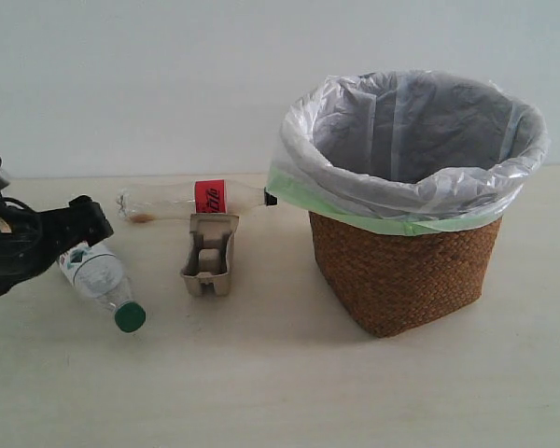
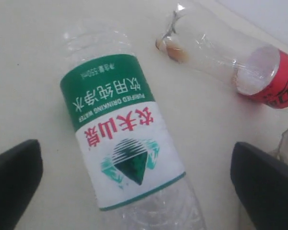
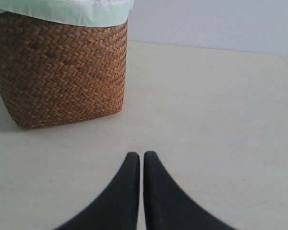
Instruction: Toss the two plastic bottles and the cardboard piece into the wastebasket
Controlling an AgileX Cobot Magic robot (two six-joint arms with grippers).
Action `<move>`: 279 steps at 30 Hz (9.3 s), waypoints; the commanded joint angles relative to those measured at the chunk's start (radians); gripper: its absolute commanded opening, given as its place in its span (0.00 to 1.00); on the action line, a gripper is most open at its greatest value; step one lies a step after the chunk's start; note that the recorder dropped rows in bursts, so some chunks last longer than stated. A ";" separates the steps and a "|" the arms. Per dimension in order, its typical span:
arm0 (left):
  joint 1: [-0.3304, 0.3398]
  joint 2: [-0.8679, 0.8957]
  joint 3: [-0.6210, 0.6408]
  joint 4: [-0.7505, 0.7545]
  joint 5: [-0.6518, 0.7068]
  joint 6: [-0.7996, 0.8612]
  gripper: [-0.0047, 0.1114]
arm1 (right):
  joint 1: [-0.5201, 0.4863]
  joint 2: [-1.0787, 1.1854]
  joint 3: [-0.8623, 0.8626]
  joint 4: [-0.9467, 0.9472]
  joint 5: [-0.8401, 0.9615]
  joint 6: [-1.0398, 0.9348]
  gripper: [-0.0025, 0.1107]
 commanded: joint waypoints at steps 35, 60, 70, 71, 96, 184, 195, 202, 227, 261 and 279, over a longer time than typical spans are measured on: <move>-0.007 0.182 -0.043 0.012 -0.161 -0.046 0.55 | -0.005 -0.005 -0.001 -0.001 -0.004 0.000 0.02; 0.002 -0.236 -0.212 0.023 0.241 0.466 0.07 | -0.005 -0.005 -0.001 -0.001 -0.004 0.000 0.02; 0.008 -0.344 -0.498 0.551 0.675 0.198 0.07 | -0.005 -0.005 -0.001 -0.001 -0.004 0.000 0.02; 0.008 -0.344 -0.513 0.649 0.736 0.128 0.07 | -0.005 -0.005 -0.001 -0.001 -0.004 0.000 0.02; -0.244 -0.136 -0.647 -0.937 0.716 1.220 0.07 | -0.005 -0.005 -0.001 -0.001 -0.004 0.000 0.02; -0.193 0.489 -0.880 -0.368 1.131 0.809 0.09 | -0.005 -0.005 -0.001 -0.001 -0.004 0.000 0.02; -0.155 0.241 -0.880 -0.071 1.109 0.650 0.07 | -0.005 -0.005 -0.001 -0.001 -0.004 0.000 0.02; -0.157 0.013 -0.880 0.338 1.032 0.391 0.07 | -0.005 -0.005 -0.001 -0.001 -0.004 0.000 0.02; -0.426 0.097 -1.054 -0.991 0.806 1.346 0.97 | -0.005 -0.005 -0.001 -0.001 -0.004 0.000 0.02; -0.236 0.231 -1.018 0.253 1.043 0.966 0.96 | -0.005 -0.005 -0.001 -0.001 -0.004 0.000 0.02; -0.183 0.524 -1.018 0.379 0.702 1.138 0.96 | -0.005 -0.005 -0.001 -0.001 -0.004 0.000 0.02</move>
